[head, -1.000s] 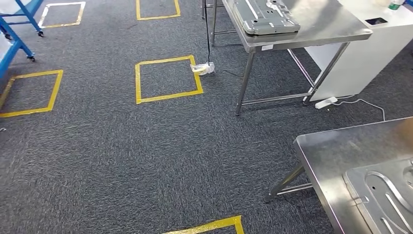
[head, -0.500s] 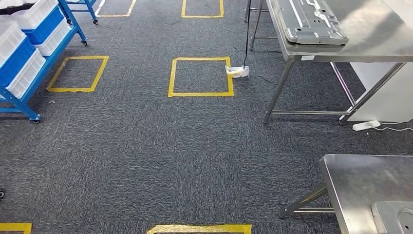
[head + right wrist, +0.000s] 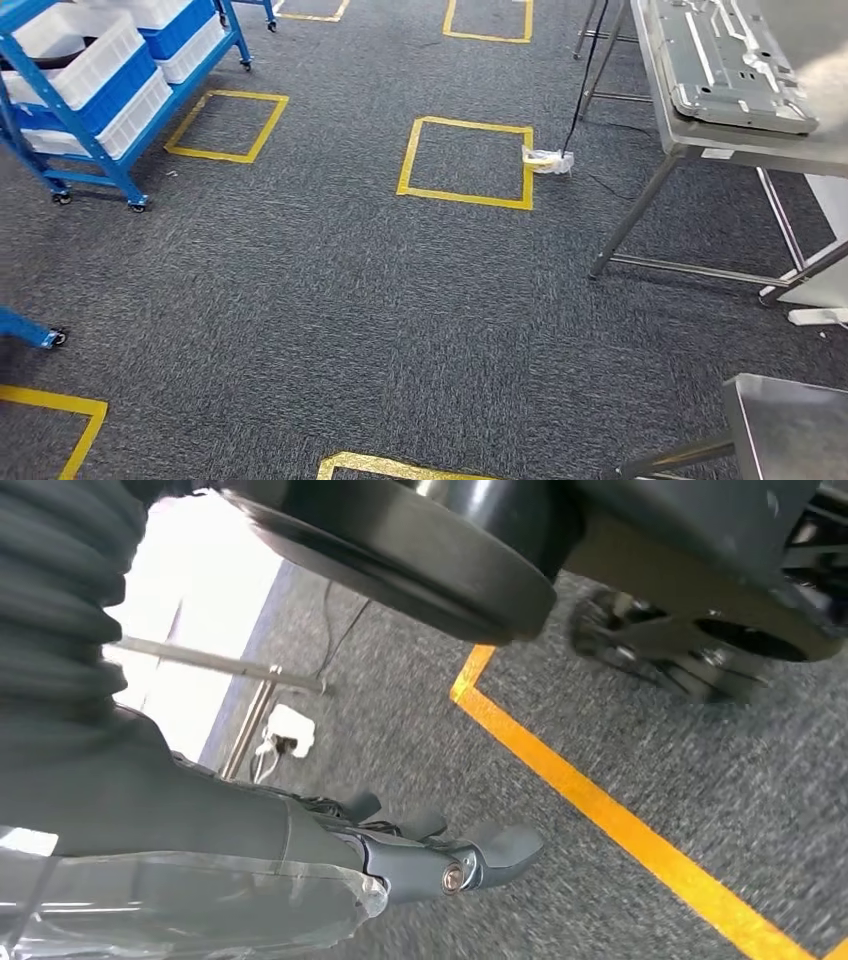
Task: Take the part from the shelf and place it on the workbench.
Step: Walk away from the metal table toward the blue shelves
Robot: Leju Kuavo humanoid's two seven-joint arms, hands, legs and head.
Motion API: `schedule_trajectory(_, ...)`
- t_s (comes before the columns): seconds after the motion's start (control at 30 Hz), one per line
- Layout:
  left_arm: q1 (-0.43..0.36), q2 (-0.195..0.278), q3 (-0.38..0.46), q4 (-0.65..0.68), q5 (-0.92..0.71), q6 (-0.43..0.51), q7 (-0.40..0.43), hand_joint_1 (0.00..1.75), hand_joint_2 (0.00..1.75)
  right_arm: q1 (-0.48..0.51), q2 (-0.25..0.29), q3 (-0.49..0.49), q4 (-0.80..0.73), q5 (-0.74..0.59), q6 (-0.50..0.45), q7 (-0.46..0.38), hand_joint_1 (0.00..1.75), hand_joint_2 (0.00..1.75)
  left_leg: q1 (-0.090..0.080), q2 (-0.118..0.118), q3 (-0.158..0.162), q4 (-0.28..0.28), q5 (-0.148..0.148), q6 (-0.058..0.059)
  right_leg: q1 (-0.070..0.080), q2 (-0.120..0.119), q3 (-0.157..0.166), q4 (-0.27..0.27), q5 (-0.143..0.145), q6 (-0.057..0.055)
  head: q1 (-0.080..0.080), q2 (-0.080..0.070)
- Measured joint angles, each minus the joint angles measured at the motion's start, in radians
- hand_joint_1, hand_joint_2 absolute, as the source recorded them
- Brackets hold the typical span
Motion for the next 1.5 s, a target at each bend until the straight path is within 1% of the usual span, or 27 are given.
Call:
schedule_trajectory(0.07, -0.001, 0.000, 0.000, 0.000, -0.003, 0.000, 0.000, 0.00, 1.75, 0.004, 0.000, 0.000, 0.002, -0.001, -0.006, 0.000, 0.00, 1.75, 0.002, -0.024, -0.013, 0.005, 0.005, -0.011, -0.002, 0.040, 0.020, -0.066, 0.012, -0.003, 0.000, 0.000)
schedule_trajectory(0.13, 0.002, 0.000, 0.000, 0.000, -0.005, 0.000, 0.000, 0.00, 1.75, 0.003, 0.001, -0.001, 0.002, -0.002, -0.008, 0.000, 0.00, 1.75, 0.004, -0.046, -0.025, 0.003, 0.015, -0.025, -0.002, 0.030, 0.021, -0.081, 0.009, -0.010, -0.001, 0.000)
schedule_trajectory(0.17, 0.005, 0.000, 0.000, 0.000, -0.005, 0.000, 0.000, 0.00, 1.75, 0.002, 0.002, -0.001, 0.002, -0.002, -0.008, 0.000, 0.00, 1.75, 0.004, -0.038, -0.030, 0.007, 0.015, -0.029, -0.002, 0.017, 0.023, -0.086, 0.013, -0.016, -0.001, 0.000)
schedule_trajectory(0.2, 0.007, 0.000, 0.001, 0.000, -0.006, -0.001, 0.000, 0.00, 1.75, 0.003, 0.003, -0.001, 0.002, -0.002, -0.009, 0.000, 0.00, 1.75, 0.002, -0.016, -0.039, 0.024, 0.005, -0.033, -0.003, 0.002, 0.026, -0.092, 0.017, -0.023, -0.003, 0.000)
schedule_trajectory(0.27, 0.004, -0.001, 0.001, 0.000, -0.006, -0.001, 0.000, 0.00, 1.75, 0.007, 0.004, -0.002, 0.002, -0.002, -0.009, 0.000, 0.00, 1.75, -0.001, 0.051, -0.083, 0.117, -0.046, -0.038, -0.001, -0.032, 0.031, -0.102, 0.023, -0.033, -0.008, 0.000)
schedule_trajectory(0.33, 0.001, 0.000, 0.001, 0.000, -0.006, -0.001, -0.001, 0.00, 1.75, 0.010, 0.004, -0.004, 0.002, -0.002, -0.013, 0.003, 0.00, 1.75, 0.002, 0.081, -0.142, 0.242, -0.101, -0.044, 0.004, -0.068, 0.031, -0.102, 0.021, -0.036, -0.010, 0.000)
schedule_trajectory(0.37, 0.001, 0.000, 0.001, 0.000, -0.006, -0.001, -0.001, 0.00, 1.75, 0.010, 0.004, -0.005, 0.002, -0.003, -0.019, 0.008, 0.00, 1.75, 0.004, 0.085, -0.157, 0.276, -0.108, -0.046, 0.005, -0.085, 0.032, -0.101, 0.019, -0.037, -0.010, 0.000)
schedule_trajectory(0.4, 0.002, 0.000, 0.001, 0.000, -0.006, -0.001, -0.002, 0.00, 1.75, 0.010, 0.004, -0.007, 0.002, -0.006, -0.030, 0.018, 0.00, 1.75, 0.005, 0.089, -0.152, 0.272, -0.096, -0.047, 0.006, -0.101, 0.034, -0.101, 0.016, -0.037, -0.010, 0.000)
schedule_trajectory(0.47, 0.005, 0.000, 0.001, 0.000, -0.008, 0.000, -0.003, 0.00, 1.75, 0.010, 0.003, -0.016, 0.002, -0.017, -0.063, 0.043, 0.00, 1.75, 0.005, 0.108, -0.088, 0.161, -0.035, -0.045, 0.006, -0.128, 0.042, -0.101, 0.009, -0.033, -0.010, 0.000)
schedule_trajectory(0.53, 0.003, 0.001, 0.001, 0.000, -0.010, 0.007, 0.000, 0.00, 1.75, 0.011, -0.006, -0.034, 0.002, -0.036, -0.108, 0.061, 0.00, 1.75, -0.004, 0.151, -0.021, 0.043, -0.002, -0.033, 0.009, -0.154, 0.050, -0.100, 0.000, -0.024, -0.010, 0.000)
schedule_trajectory(0.57, 0.002, 0.001, 0.003, 0.000, -0.008, 0.013, 0.002, 0.00, 1.75, 0.012, -0.012, -0.046, 0.002, -0.044, -0.133, 0.066, 0.00, 1.75, -0.009, 0.164, -0.007, 0.014, 0.000, -0.026, 0.012, -0.165, 0.053, -0.100, -0.004, -0.019, -0.009, 0.000)
schedule_trajectory(0.6, 0.002, 0.000, 0.005, 0.000, -0.003, 0.021, 0.004, 0.00, 1.75, 0.012, -0.017, -0.058, 0.002, -0.049, -0.163, 0.067, 0.00, 1.75, -0.014, 0.167, -0.004, 0.007, -0.006, -0.018, 0.013, -0.176, 0.055, -0.101, -0.007, -0.014, -0.009, 0.000)
schedule_trajectory(0.67, 0.004, -0.004, 0.019, 0.000, 0.016, 0.041, 0.009, 0.00, 1.75, 0.010, -0.021, -0.080, 0.002, -0.057, -0.228, 0.063, 0.00, 1.75, -0.013, 0.143, -0.003, -0.001, -0.003, -0.006, 0.014, -0.188, 0.064, -0.100, -0.014, -0.004, -0.009, 0.000)
schedule_trajectory(0.73, 0.005, -0.012, 0.037, 0.000, 0.033, 0.063, 0.015, 0.00, 1.75, 0.008, -0.021, -0.101, 0.002, -0.064, -0.292, 0.053, 0.00, 1.75, -0.008, 0.122, 0.002, -0.011, 0.001, 0.005, 0.009, -0.146, 0.052, -0.057, -0.046, 0.008, -0.007, 0.000)
schedule_trajectory(0.8, -0.001, -0.021, 0.052, 0.000, 0.042, 0.077, 0.019, 0.00, 1.75, 0.011, -0.027, -0.125, 0.002, -0.069, -0.348, 0.044, 0.00, 1.75, -0.007, 0.100, 0.001, -0.015, 0.004, 0.011, 0.001, -0.083, -0.009, 0.068, -0.108, 0.016, -0.005, 0.000)
schedule_trajectory(0.87, -0.006, -0.029, 0.063, 0.000, 0.043, 0.082, 0.017, 0.00, 1.75, 0.021, -0.040, -0.149, 0.002, -0.072, -0.383, 0.037, 0.00, 1.75, -0.008, 0.069, -0.002, -0.014, 0.006, 0.014, -0.003, -0.060, -0.079, 0.189, -0.141, 0.019, -0.005, 0.000)
schedule_trajectory(0.9, -0.006, -0.032, 0.066, 0.000, 0.042, 0.078, 0.013, 0.00, 1.75, 0.029, -0.046, -0.158, 0.003, -0.071, -0.389, 0.034, 0.00, 1.75, -0.008, 0.052, -0.001, -0.013, 0.006, 0.014, -0.003, -0.055, -0.094, 0.202, -0.128, 0.018, -0.005, 0.000)
schedule_trajectory(0.93, -0.006, -0.034, 0.069, 0.000, 0.042, 0.069, 0.006, 0.00, 1.75, 0.035, -0.051, -0.164, 0.003, -0.069, -0.389, 0.032, 0.00, 1.75, -0.008, 0.035, 0.000, -0.012, 0.006, 0.013, -0.003, -0.049, -0.090, 0.173, -0.093, 0.016, -0.005, 0.000)
schedule_trajectory(0.97, -0.005, -0.036, 0.072, 0.000, 0.042, 0.058, -0.001, 0.00, 1.75, 0.040, -0.056, -0.167, 0.003, -0.064, -0.386, 0.031, 0.00, 1.75, -0.007, 0.021, 0.001, -0.011, 0.006, 0.012, -0.003, -0.038, -0.072, 0.111, -0.046, 0.013, -0.005, 0.000)
schedule_trajectory(1.03, -0.005, -0.039, 0.076, 0.000, 0.038, 0.040, -0.010, 0.00, 1.75, 0.047, -0.061, -0.170, 0.005, -0.049, -0.370, 0.033, 0.00, 1.75, -0.007, -0.001, -0.003, -0.006, 0.005, 0.007, -0.004, 0.017, -0.032, -0.019, 0.024, 0.005, -0.005, 0.000)
schedule_trajectory(1.1, -0.007, -0.041, 0.078, 0.000, 0.024, 0.037, -0.009, 0.00, 1.75, 0.048, -0.063, -0.171, 0.007, -0.033, -0.351, 0.039, 0.00, 1.75, -0.005, -0.021, -0.013, -0.003, 0.008, -0.005, -0.003, 0.047, -0.020, -0.071, 0.039, 0.000, -0.005, 0.000)
schedule_trajectory(1.17, -0.007, -0.041, 0.078, 0.000, 0.010, 0.039, -0.003, 0.00, 1.75, 0.045, -0.061, -0.171, 0.008, -0.020, -0.336, 0.046, 0.00, 1.75, -0.003, -0.043, -0.020, -0.003, 0.012, -0.017, -0.005, 0.020, -0.016, -0.079, 0.042, -0.009, -0.005, 0.000)
schedule_trajectory(1.2, -0.005, -0.042, 0.078, 0.000, 0.006, 0.039, -0.001, 0.00, 1.75, 0.044, -0.059, -0.171, 0.008, -0.016, -0.331, 0.048, 0.00, 1.75, -0.005, -0.034, -0.024, 0.004, 0.007, -0.022, -0.008, 0.005, -0.012, -0.085, 0.045, -0.015, -0.006, 0.000)
schedule_trajectory(1.3, -0.006, -0.042, 0.077, 0.000, -0.003, 0.037, 0.001, 0.00, 1.75, 0.049, -0.057, -0.171, 0.008, -0.008, -0.324, 0.051, 0.00, 1.75, -0.008, 0.052, -0.086, 0.132, -0.071, -0.033, -0.011, -0.043, -0.005, -0.096, 0.051, -0.029, -0.012, 0.000)
schedule_trajectory(1.37, -0.008, -0.042, 0.077, 0.000, -0.006, 0.034, -0.001, 0.00, 1.75, 0.052, -0.058, -0.171, 0.009, -0.005, -0.323, 0.052, 0.00, 1.75, -0.001, 0.079, -0.143, 0.253, -0.121, -0.041, -0.008, -0.077, -0.004, -0.096, 0.048, -0.031, -0.013, 0.000)
schedule_trajectory(1.43, -0.006, -0.042, 0.077, 0.000, -0.007, 0.031, -0.004, 0.00, 1.75, 0.051, -0.058, -0.171, 0.009, -0.004, -0.324, 0.053, 0.00, 1.75, 0.005, 0.090, -0.139, 0.256, -0.101, -0.048, -0.009, -0.107, -0.001, -0.096, 0.043, -0.028, -0.013, 0.000)
schedule_trajectory(1.5, -0.005, -0.042, 0.077, 0.000, -0.007, 0.030, -0.008, 0.00, 1.75, 0.050, -0.057, -0.171, 0.009, -0.004, -0.325, 0.055, 0.00, 1.75, 0.007, 0.122, -0.067, 0.128, -0.041, -0.049, -0.009, -0.132, 0.007, -0.094, 0.035, -0.020, -0.013, 0.000)
